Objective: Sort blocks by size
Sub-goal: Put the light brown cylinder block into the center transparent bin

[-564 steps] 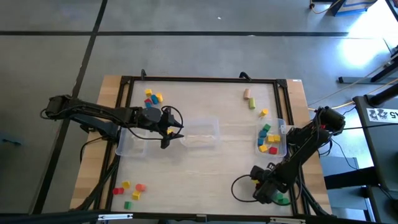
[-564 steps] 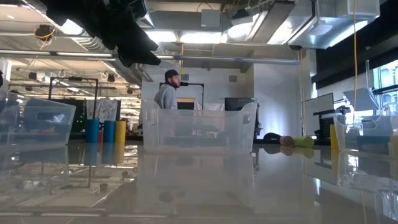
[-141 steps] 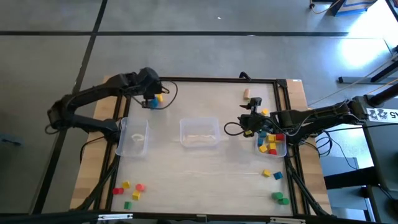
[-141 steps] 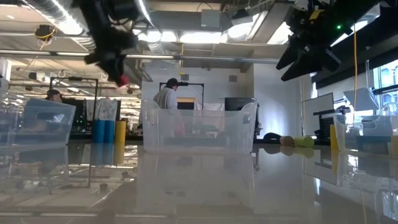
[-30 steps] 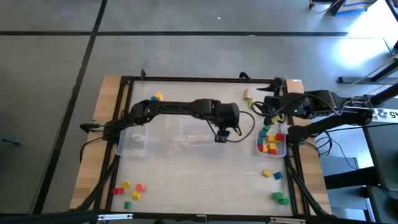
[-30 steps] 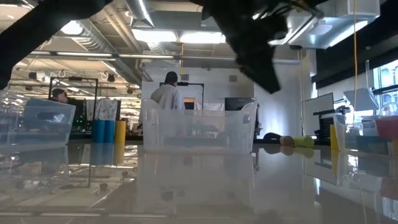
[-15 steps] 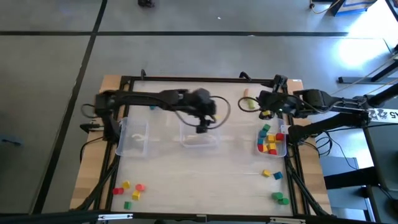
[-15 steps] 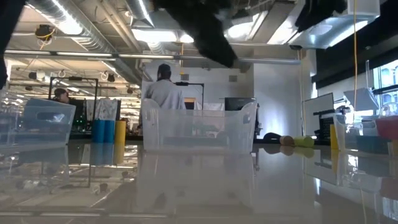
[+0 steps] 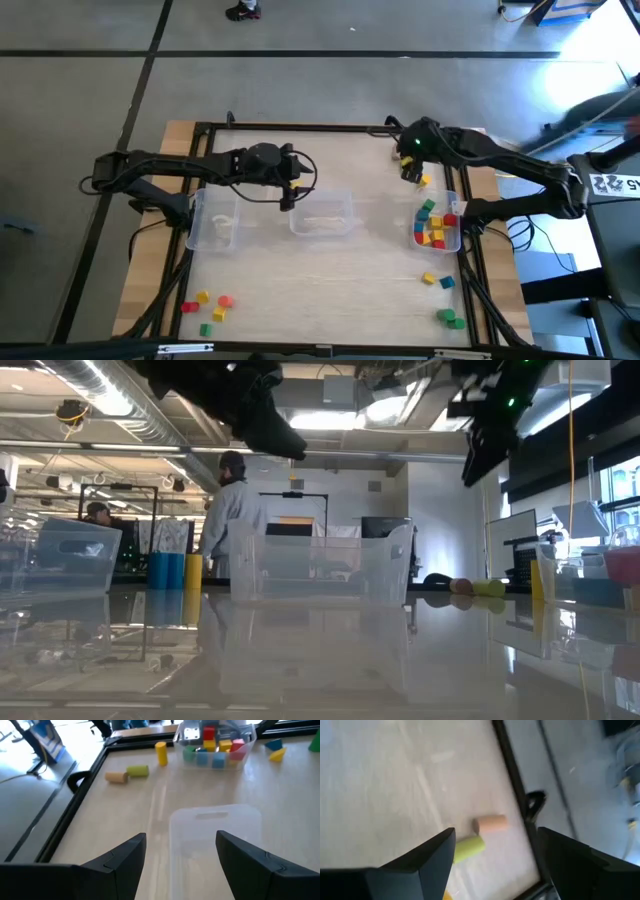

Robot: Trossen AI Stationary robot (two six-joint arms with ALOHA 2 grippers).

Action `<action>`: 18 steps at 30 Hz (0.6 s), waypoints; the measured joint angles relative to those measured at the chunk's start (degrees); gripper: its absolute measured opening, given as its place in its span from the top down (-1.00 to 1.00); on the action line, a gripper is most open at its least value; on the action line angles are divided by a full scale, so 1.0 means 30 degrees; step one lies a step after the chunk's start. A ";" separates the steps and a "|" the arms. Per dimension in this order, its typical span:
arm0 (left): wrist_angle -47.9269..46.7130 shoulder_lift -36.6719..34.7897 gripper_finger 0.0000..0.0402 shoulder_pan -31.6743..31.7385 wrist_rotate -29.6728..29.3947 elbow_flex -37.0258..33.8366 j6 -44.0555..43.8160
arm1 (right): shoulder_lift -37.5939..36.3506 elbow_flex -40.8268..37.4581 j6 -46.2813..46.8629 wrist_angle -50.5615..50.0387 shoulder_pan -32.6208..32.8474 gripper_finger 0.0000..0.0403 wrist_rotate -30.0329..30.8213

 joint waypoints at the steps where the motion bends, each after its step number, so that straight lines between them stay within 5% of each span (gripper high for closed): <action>1: 0.0126 -0.0095 -0.18 0.0101 -0.0004 -0.0251 -0.0045 | 0.0335 -0.0048 -0.0032 0.0051 -0.0637 -0.41 -0.0475; 7: 0.0005 -0.0197 -0.18 0.0417 -0.0044 -0.0641 -0.1040 | 0.2494 -0.0103 0.0880 0.0239 -0.3456 -0.41 -0.1831; 18: -0.0312 -0.0201 -0.18 0.0075 -0.0007 -0.0641 -0.0722 | 0.6539 -0.0106 0.4959 0.2214 -0.4640 -0.41 -0.1821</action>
